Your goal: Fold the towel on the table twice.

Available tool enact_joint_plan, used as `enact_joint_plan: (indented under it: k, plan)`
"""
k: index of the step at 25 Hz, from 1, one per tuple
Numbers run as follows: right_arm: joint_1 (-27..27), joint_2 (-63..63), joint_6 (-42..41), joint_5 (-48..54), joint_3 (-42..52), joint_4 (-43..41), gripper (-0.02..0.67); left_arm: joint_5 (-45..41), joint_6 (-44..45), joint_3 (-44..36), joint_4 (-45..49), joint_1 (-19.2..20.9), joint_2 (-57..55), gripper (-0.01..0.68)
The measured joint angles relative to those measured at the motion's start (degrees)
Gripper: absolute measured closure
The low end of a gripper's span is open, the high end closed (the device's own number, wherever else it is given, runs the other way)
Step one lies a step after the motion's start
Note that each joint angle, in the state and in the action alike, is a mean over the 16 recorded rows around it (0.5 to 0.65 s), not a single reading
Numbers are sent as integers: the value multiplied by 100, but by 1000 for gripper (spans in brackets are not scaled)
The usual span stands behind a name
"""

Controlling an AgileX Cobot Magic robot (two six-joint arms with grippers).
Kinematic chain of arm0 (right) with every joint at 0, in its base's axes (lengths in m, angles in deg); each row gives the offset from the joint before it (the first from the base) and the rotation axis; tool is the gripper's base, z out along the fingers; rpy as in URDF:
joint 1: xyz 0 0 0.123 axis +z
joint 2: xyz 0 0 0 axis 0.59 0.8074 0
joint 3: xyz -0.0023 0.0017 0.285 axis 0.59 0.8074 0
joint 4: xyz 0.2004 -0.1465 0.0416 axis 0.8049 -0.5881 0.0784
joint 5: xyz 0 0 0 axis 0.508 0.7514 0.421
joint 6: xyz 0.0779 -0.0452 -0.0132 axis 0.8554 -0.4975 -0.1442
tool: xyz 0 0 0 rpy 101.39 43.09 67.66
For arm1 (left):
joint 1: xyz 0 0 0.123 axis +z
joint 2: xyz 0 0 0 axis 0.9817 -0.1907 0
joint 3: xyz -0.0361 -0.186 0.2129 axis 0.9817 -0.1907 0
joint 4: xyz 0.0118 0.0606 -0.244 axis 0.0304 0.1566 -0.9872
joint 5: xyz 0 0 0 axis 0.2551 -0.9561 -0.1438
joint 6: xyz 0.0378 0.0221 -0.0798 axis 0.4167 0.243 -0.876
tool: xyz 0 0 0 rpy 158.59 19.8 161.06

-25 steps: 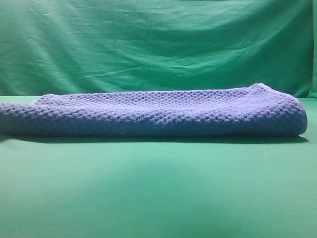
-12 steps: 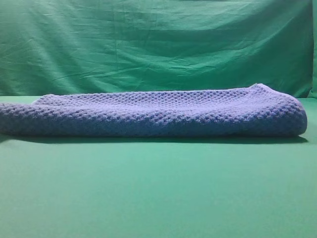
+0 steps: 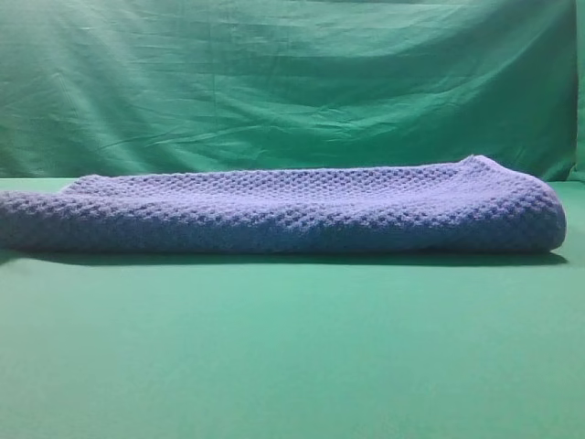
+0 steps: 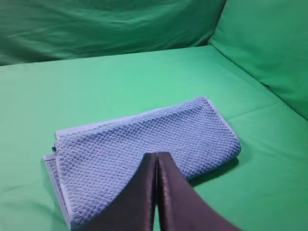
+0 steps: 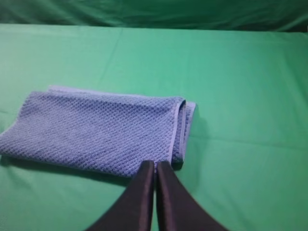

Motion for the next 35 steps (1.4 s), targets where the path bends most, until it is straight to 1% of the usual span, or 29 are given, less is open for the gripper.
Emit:
enact_joint_plan:
  k: [6,13,18,22,26,35]
  plan:
    - [0,-1012,-27,-212,612,-42,649,-306,-457,0,585,-77,839,673]
    - [0,-2090,-176,-715,1504,-44,649,-559,-907,-15,1234,-181,1667,673]
    - [0,-2693,-282,-1107,2044,-44,649,-583,-1089,-279,1512,-223,2238,673]
    - [0,-3025,-333,-1422,2431,-43,649,-376,-1153,-776,1622,-226,2700,673]
    - [0,-3220,-431,-1764,2825,-40,649,44,-1203,-1490,1690,-227,3083,673]
    - [0,-3339,-803,-2852,3785,-34,649,1602,-1578,-3365,2022,-227,3544,673]
